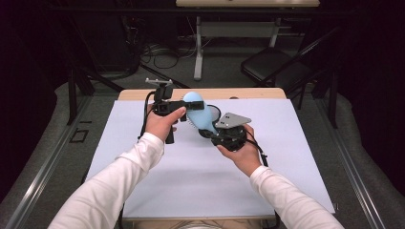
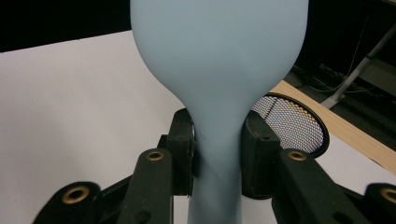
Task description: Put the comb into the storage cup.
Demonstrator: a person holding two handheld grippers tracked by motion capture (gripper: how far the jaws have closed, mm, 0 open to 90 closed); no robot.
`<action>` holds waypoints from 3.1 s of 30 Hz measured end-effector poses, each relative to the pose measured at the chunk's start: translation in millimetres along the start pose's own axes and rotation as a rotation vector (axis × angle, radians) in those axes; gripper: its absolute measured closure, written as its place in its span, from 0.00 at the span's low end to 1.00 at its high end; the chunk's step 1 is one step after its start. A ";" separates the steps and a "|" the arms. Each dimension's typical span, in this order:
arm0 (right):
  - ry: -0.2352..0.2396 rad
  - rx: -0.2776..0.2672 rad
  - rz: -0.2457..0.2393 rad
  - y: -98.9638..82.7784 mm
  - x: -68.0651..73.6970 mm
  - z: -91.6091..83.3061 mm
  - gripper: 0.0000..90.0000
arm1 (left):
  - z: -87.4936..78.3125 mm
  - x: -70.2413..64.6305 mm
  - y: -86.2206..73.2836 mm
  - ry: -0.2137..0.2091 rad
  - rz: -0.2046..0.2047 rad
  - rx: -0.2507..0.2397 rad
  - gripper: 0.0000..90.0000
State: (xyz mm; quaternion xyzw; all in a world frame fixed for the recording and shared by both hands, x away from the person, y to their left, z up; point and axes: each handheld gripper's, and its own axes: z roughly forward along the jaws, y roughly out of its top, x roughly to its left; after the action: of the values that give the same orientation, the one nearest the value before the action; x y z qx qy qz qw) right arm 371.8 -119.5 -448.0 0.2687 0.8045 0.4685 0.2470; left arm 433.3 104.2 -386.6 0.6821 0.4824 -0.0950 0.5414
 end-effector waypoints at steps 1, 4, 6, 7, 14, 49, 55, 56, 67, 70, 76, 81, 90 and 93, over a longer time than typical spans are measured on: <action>0.000 -0.002 0.001 0.0 0.2 -0.1 0.74 | -0.1 0.0 0.4 0.000 0.002 0.003 0.55; 0.002 -0.001 0.003 0.4 1.1 -0.4 0.73 | 0.0 -0.8 1.2 0.001 -0.003 0.003 0.55; 0.004 0.000 0.004 0.4 1.5 -0.4 0.72 | 0.1 -1.1 1.5 0.003 -0.002 0.004 0.55; 0.003 0.001 0.004 0.2 1.6 -0.1 0.72 | 0.3 -1.3 1.6 0.004 -0.001 0.003 0.55; 0.007 0.004 0.015 -1.0 1.8 0.6 0.66 | 1.5 -1.3 2.5 0.009 0.000 0.001 0.56; -0.015 0.012 0.044 -2.3 -5.6 -4.7 0.41 | -7.1 6.0 10.5 0.041 -0.002 -0.043 0.55; -0.019 0.024 0.062 -1.8 -6.8 -6.4 0.34 | -8.3 4.5 13.7 0.050 0.009 -0.048 0.55; -0.018 0.027 0.064 -1.8 -7.3 -6.7 0.33 | -8.3 3.9 14.2 0.052 0.007 -0.050 0.55; -0.034 0.033 0.058 -0.4 -3.9 -8.6 0.16 | -9.8 0.3 21.4 0.071 0.022 -0.054 0.56; -0.018 0.035 0.063 -0.1 -2.4 -8.9 0.13 | -10.4 0.1 23.4 0.074 0.022 -0.056 0.55; -0.028 0.032 0.076 0.9 -2.0 -11.0 0.04 | -11.9 1.7 27.1 0.084 0.022 -0.066 0.55; -0.019 0.035 0.088 2.0 -4.0 -11.9 0.00 | -13.6 4.1 29.7 0.090 0.018 -0.076 0.55; -0.029 0.031 0.093 2.8 -3.1 -12.3 0.00 | -15.8 5.5 32.7 0.099 0.016 -0.086 0.55; -0.027 0.030 0.095 3.0 -3.2 -13.1 0.00 | -16.0 5.7 33.7 0.103 0.022 -0.090 0.55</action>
State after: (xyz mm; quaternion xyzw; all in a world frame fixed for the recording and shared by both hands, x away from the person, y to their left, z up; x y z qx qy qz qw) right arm 366.3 -128.5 -439.1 0.3166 0.7944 0.4639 0.2313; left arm 455.6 122.4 -362.1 0.6662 0.5059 -0.0321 0.5470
